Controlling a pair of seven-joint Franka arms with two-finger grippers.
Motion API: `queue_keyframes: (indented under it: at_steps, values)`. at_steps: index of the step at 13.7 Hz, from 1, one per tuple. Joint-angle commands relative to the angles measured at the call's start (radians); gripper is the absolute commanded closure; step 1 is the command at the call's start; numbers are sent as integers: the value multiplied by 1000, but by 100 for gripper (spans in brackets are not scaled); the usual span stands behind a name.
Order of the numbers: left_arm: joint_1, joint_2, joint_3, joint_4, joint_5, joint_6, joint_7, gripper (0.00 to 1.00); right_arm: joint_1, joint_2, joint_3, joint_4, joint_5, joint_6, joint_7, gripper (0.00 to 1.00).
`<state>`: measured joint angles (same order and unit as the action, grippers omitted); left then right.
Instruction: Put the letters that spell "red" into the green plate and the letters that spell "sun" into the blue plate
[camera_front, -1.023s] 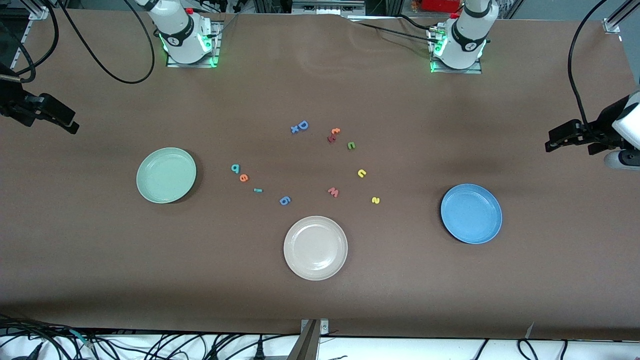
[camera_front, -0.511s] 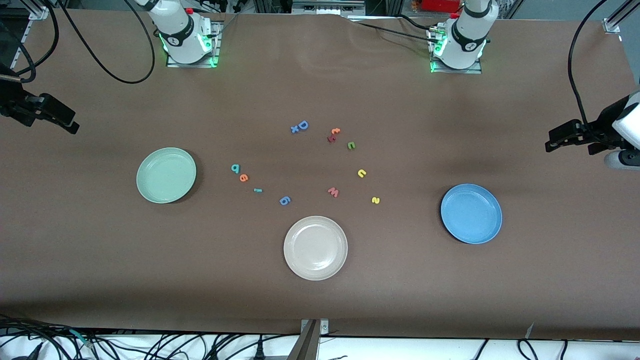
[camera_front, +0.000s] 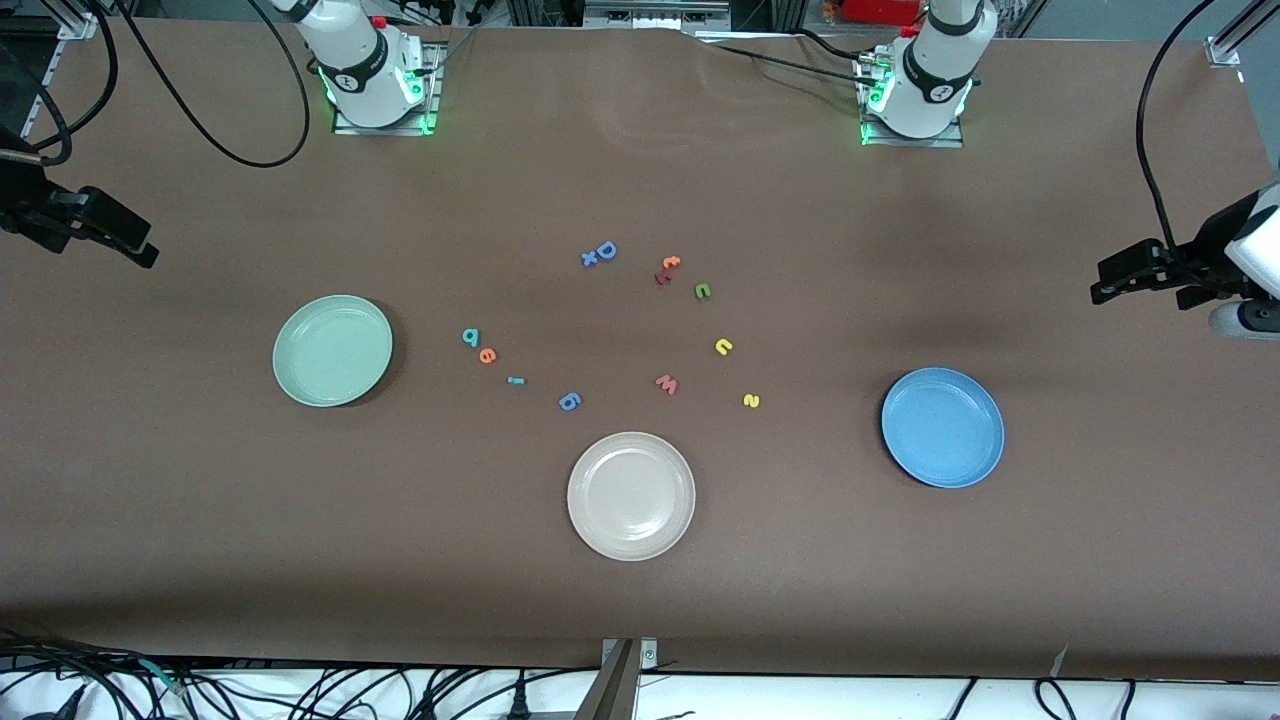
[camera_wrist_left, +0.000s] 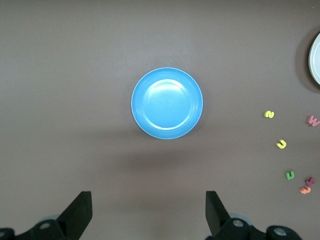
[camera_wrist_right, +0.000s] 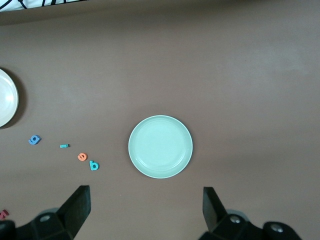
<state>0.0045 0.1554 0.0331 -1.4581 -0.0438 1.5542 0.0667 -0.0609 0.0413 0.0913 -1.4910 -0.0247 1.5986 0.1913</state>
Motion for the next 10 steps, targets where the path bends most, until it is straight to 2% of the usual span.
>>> queue_keyframes:
  at_steps: [1, 10]
  values:
    - [5, 6, 1, 10, -5, -11, 18, 0, -5, -18, 1, -8, 11, 4, -6, 1]
    - [6, 6, 1, 10, -5, -11, 18, 0, -5, -18, -8, -5, 17, -8, 33, 1]
